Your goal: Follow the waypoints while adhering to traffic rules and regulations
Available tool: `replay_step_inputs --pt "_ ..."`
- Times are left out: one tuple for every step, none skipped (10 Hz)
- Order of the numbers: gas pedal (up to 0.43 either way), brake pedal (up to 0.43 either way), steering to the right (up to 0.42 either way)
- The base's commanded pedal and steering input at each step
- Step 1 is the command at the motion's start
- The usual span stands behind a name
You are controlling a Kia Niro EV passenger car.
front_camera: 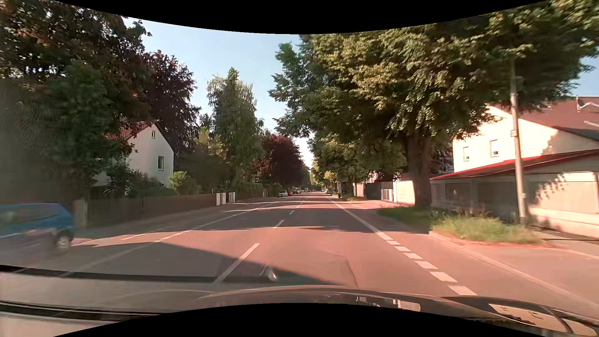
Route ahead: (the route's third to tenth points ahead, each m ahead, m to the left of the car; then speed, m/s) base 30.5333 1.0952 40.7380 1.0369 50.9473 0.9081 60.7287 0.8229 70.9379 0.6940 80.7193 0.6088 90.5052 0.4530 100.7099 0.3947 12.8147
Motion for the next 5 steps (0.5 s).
replay_step_inputs --pt "0.169 0.006 -0.006" --pt "0.169 0.006 -0.005" --pt "0.169 0.006 -0.006" --pt "0.169 0.006 -0.006" --pt "0.169 0.006 -0.003"
